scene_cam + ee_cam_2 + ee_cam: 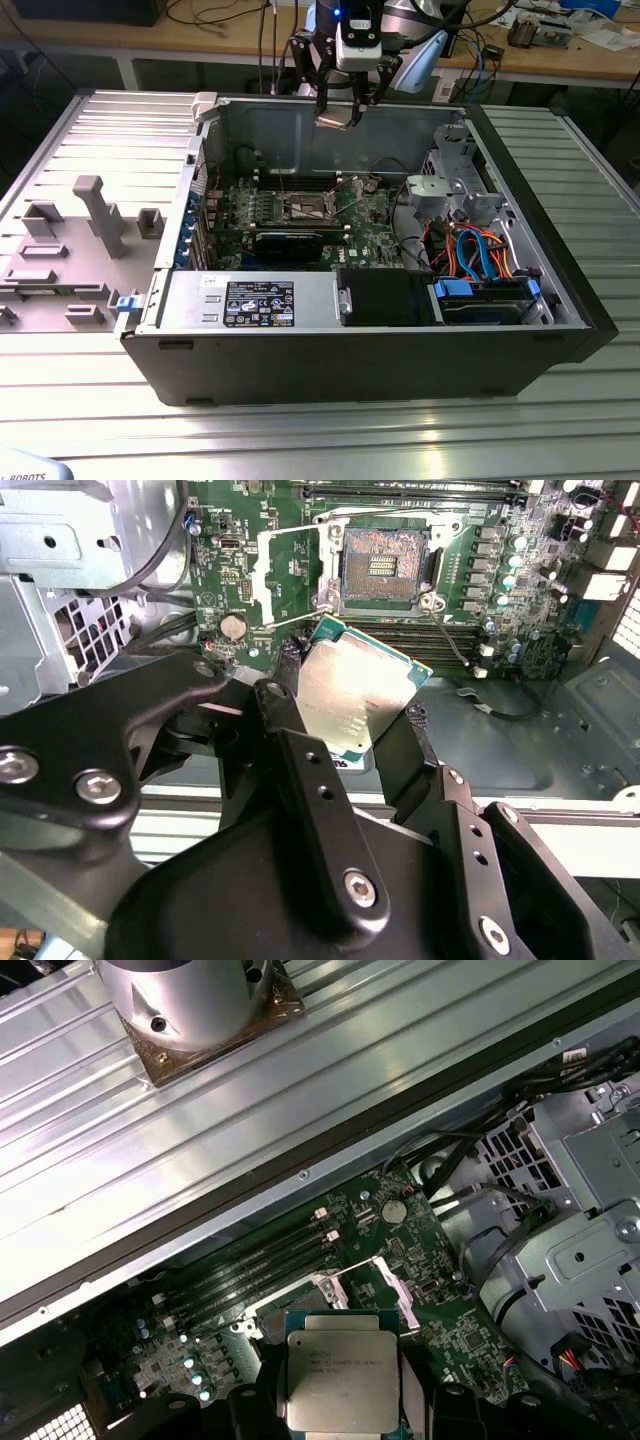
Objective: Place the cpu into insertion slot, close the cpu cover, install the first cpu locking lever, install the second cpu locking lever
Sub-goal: 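Place the cpu into insertion slot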
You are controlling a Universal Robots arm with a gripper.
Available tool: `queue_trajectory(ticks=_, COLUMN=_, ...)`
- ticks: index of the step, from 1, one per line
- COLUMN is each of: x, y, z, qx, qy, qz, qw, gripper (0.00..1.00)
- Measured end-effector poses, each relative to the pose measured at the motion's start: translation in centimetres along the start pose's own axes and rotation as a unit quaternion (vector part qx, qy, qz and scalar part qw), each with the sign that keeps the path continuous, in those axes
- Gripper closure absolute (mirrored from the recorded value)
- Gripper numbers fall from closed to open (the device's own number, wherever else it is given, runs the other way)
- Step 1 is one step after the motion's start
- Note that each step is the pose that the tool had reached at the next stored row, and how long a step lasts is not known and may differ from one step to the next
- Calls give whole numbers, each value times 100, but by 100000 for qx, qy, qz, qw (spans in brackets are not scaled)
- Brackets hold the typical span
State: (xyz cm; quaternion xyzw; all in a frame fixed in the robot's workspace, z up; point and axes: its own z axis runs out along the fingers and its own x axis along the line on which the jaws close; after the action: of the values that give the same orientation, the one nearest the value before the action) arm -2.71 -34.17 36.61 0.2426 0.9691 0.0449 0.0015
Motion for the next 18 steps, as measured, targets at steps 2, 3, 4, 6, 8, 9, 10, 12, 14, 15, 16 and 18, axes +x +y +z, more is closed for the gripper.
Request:
queue_trajectory(ticks=2, x=0, y=0, z=0, qx=-1, qy=-2, qz=6, qw=100000, gripper=46)
queue_trajectory(ticks=3, x=0, y=0, z=0, qx=3, qy=-3, qz=6, qw=100000, gripper=46)
queue_trajectory(ticks=4, x=0, y=0, z=0, qx=0, qy=-2, qz=11, qw=100000, gripper=46)
queue_trajectory(ticks=6, x=0, y=0, z=0, qx=-1, qy=-5, qz=41, qw=100000, gripper=46)
queue_trajectory(ticks=8, x=0, y=0, z=0, qx=-7, qy=-27, qz=286, qw=100000, gripper=46)
queue_trajectory(ticks=9, x=0, y=0, z=0, qx=-13, qy=-61, qz=650, qw=99998, gripper=46)
queue_trajectory(ticks=10, x=0, y=0, z=0, qx=-19, qy=-97, qz=1104, qw=99994, gripper=46)
queue_trajectory(ticks=12, x=0, y=0, z=2, qx=-40, qy=-179, qz=2039, qw=99979, gripper=46)
queue_trajectory(ticks=14, x=0, y=0, z=3, qx=-61, qy=-282, qz=3210, qw=99948, gripper=46)
queue_trajectory(ticks=15, x=0, y=0, z=4, qx=-74, qy=-352, qz=3979, qw=99920, gripper=46)
queue_trajectory(ticks=16, x=0, y=0, z=5, qx=-87, qy=-406, qz=4594, qw=99894, gripper=46)
queue_trajectory(ticks=18, x=0, y=-1, z=6, qx=-110, qy=-504, qz=5686, qw=99837, gripper=46)
